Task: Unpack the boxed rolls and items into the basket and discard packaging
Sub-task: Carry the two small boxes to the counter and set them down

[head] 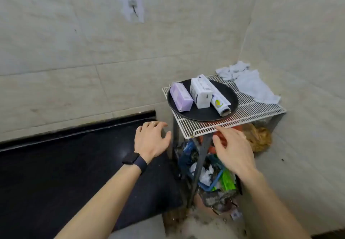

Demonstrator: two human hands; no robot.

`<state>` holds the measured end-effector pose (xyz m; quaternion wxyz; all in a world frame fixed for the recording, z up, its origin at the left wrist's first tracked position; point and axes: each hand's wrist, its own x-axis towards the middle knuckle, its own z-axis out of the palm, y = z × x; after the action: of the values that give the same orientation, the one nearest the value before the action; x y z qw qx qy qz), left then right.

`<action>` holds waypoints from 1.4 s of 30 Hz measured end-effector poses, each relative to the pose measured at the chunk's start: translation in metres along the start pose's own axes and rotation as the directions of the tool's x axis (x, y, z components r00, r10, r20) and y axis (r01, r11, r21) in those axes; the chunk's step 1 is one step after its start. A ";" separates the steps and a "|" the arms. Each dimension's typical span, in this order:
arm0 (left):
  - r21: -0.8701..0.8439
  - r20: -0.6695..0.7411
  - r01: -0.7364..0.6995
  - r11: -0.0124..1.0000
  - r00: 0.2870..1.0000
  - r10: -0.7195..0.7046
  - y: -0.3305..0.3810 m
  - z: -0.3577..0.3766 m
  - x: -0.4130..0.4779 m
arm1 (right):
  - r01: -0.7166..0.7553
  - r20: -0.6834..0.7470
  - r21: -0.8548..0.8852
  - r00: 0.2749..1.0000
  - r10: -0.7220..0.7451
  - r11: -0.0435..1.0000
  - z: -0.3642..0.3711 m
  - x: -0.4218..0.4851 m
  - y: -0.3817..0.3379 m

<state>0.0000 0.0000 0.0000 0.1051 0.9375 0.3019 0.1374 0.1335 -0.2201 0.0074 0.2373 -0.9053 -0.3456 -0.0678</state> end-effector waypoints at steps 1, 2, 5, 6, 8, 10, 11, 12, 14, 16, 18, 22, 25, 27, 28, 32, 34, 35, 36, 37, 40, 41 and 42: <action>-0.036 0.018 0.021 0.999 1.000 -0.020 0.004 0.004 0.020 | 0.009 -0.008 0.032 1.000 -0.008 0.999 0.003 0.021 0.007; -0.065 0.022 0.059 0.996 0.998 -0.058 0.010 0.009 0.040 | -0.007 0.013 0.052 1.000 0.006 0.999 0.002 0.041 0.012; -0.249 0.088 0.227 0.942 0.973 -0.212 0.022 0.019 0.098 | 0.017 0.036 0.023 0.999 -0.018 1.000 0.011 0.111 0.027; -0.322 0.123 0.279 0.905 0.960 -0.252 0.028 0.022 0.115 | 0.004 0.047 0.022 0.999 -0.005 1.000 0.013 0.134 0.029; -0.420 0.172 0.339 0.842 0.940 -0.293 0.035 0.032 0.144 | -0.007 0.084 0.025 0.996 0.005 1.000 0.023 0.173 0.035; -0.451 0.174 0.365 0.815 0.931 -0.321 0.043 0.040 0.168 | -0.003 0.117 0.032 0.993 -0.001 0.999 0.032 0.204 0.035; -0.458 0.174 0.379 0.804 0.925 -0.337 0.048 0.044 0.180 | -0.008 0.121 0.059 0.993 0.001 0.998 0.038 0.217 0.034; -0.456 0.186 0.398 0.796 0.917 -0.352 0.052 0.047 0.190 | -0.025 0.133 0.091 0.991 0.013 0.996 0.042 0.227 0.031; -0.419 0.237 0.446 0.791 0.894 -0.379 0.057 0.055 0.207 | -0.043 0.156 0.126 0.988 0.023 0.991 0.052 0.242 0.025; -0.379 0.315 0.498 0.780 0.862 -0.398 0.058 0.065 0.220 | -0.061 0.209 0.122 0.977 0.035 0.991 0.062 0.253 0.022; -0.343 0.365 0.524 0.780 0.839 -0.403 0.058 0.072 0.227 | -0.083 0.267 0.091 0.962 0.056 0.992 0.070 0.260 0.021; -0.324 0.388 0.540 0.777 0.825 -0.411 0.060 0.079 0.233 | -0.102 0.245 0.078 0.966 0.080 0.992 0.077 0.261 0.021; -0.392 0.396 0.548 0.739 0.825 -0.403 0.062 0.077 0.235 | -0.086 0.220 0.059 0.973 0.071 0.995 0.080 0.256 0.020; -0.436 0.380 0.522 0.733 0.845 -0.376 0.061 0.072 0.235 | -0.087 0.236 0.015 0.968 0.081 0.996 0.078 0.255 0.019; -0.459 0.360 0.499 0.735 0.861 -0.360 0.058 0.067 0.234 | -0.089 0.247 -0.012 0.965 0.089 0.996 0.076 0.257 0.018; -0.562 0.227 0.411 0.718 0.911 -0.344 0.029 0.036 0.220 | -0.166 0.258 0.057 0.955 0.146 0.984 0.065 0.262 0.016; -0.600 0.170 0.395 0.696 0.913 -0.372 0.002 0.019 0.205 | -0.223 0.230 0.207 0.957 0.174 0.953 0.058 0.256 0.011; -0.605 0.149 0.399 0.689 0.907 -0.394 -0.012 0.010 0.195 | -0.239 0.215 0.298 0.960 0.179 0.924 0.054 0.250 0.005; -0.602 0.129 0.409 0.686 0.897 -0.422 -0.028 0.004 0.183 | -0.250 0.211 0.406 0.961 0.176 0.879 0.052 0.244 -0.002; -0.590 0.111 0.428 0.684 0.883 -0.456 -0.044 -0.001 0.168 | -0.258 0.219 0.517 0.962 0.165 0.816 0.052 0.236 -0.012; -0.511 0.084 0.540 0.669 0.805 -0.587 -0.090 -0.013 0.117 | -0.288 0.316 0.732 0.946 0.067 0.617 0.063 0.208 -0.051; -0.479 0.087 0.585 0.655 0.774 -0.627 -0.106 -0.015 0.098 | -0.299 0.351 0.746 0.936 0.030 0.596 0.071 0.197 -0.066; -0.455 0.097 0.627 0.633 0.741 -0.664 -0.123 -0.015 0.077 | -0.305 0.384 0.748 0.923 -0.009 0.589 0.081 0.184 -0.083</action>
<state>-0.0108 0.1458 -0.0054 0.3531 0.7080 0.5796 0.1953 0.2144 -0.0187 0.0212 0.5552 -0.7265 -0.2974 0.2748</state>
